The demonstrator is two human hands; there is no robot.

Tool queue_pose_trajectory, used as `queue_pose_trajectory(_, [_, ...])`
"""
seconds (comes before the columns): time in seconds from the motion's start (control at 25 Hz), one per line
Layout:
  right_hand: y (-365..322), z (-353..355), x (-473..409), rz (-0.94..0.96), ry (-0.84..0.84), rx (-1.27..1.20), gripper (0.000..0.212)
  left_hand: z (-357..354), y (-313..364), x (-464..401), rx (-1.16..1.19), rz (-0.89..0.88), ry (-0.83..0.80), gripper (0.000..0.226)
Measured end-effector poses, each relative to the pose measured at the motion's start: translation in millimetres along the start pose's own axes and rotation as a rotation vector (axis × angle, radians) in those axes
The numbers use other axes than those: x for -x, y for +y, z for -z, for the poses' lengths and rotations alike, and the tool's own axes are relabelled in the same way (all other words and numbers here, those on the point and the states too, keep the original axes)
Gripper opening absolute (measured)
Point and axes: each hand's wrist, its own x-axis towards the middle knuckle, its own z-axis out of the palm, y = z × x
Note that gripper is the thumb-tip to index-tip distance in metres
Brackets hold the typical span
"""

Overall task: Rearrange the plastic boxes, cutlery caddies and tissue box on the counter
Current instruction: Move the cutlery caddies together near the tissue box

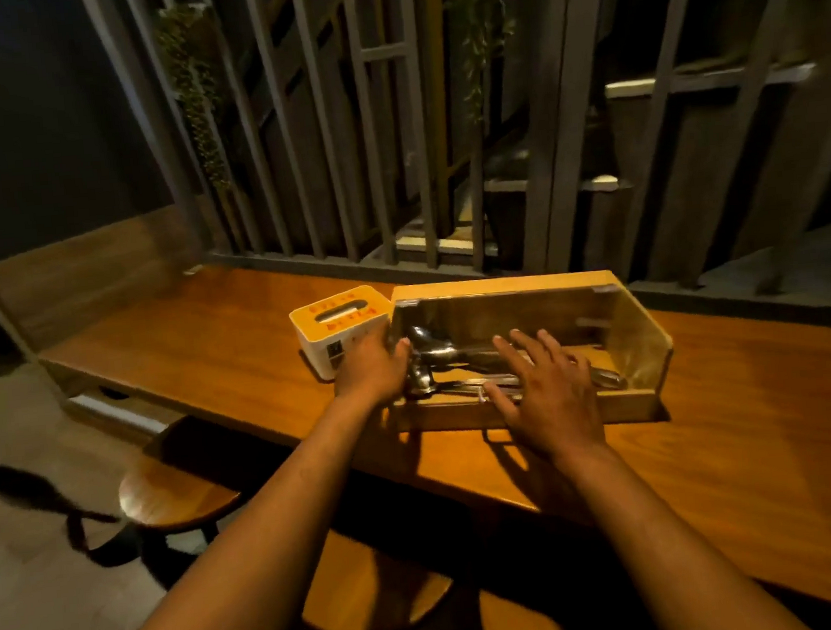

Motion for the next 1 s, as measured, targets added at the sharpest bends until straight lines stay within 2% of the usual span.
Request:
queue_pose_trajectory(0.12, [-6.2, -7.0, 0.8, -0.098, 0.059, -0.061, 0.058, -12.5, -1.9, -12.2, 0.099, 0.008, -0.096, 0.050])
queue_pose_trajectory(0.24, [-10.4, -12.9, -0.4, -0.206, 0.117, -0.127, 0.053, -27.6, 6.7, 6.0, 0.038, 0.043, -0.106, 0.053])
queue_pose_trajectory(0.36, [-15.9, -11.7, 9.8, -0.334, 0.179, -0.286, 0.058, -18.9, 9.8, 29.6, 0.026, 0.019, -0.173, 0.054])
queue_pose_trajectory(0.48, [-46.1, -3.6, 12.4, -0.334, 0.183, -0.409, 0.058, 1.0, -1.9, 49.3, 0.299, -0.016, -0.264, 0.044])
queue_pose_trajectory(0.56, [-71.6, -7.5, 12.3, -0.294, 0.106, -0.280, 0.071, 10.5, -13.1, 49.5, 0.478, 0.000, -0.222, 0.035])
queue_pose_trajectory(0.64, [-82.0, -12.1, 14.4, -0.313, 0.090, -0.113, 0.078, 16.2, -23.2, 29.7, 0.381, -0.029, -0.073, 0.034])
queue_pose_trajectory(0.72, [-75.8, -10.3, 16.5, -0.324, 0.109, -0.095, 0.074, 14.4, -35.4, -2.5, 0.223, -0.060, 0.001, 0.044])
queue_pose_trajectory(0.8, [-64.4, -6.5, 19.5, -0.294, 0.096, -0.112, 0.072, 6.8, -40.6, -30.5, 0.196, -0.062, -0.137, 0.054])
queue_pose_trajectory(0.92, [-52.9, -2.9, 30.8, -0.328, 0.131, -0.164, 0.072, -7.0, -36.5, -38.5, 0.449, 0.026, -0.463, 0.057])
queue_pose_trajectory(1.0, [-41.7, 1.2, 41.6, -0.380, 0.179, -0.214, 0.074, -11.8, -28.8, -25.0, 0.576, 0.078, -0.550, 0.055])
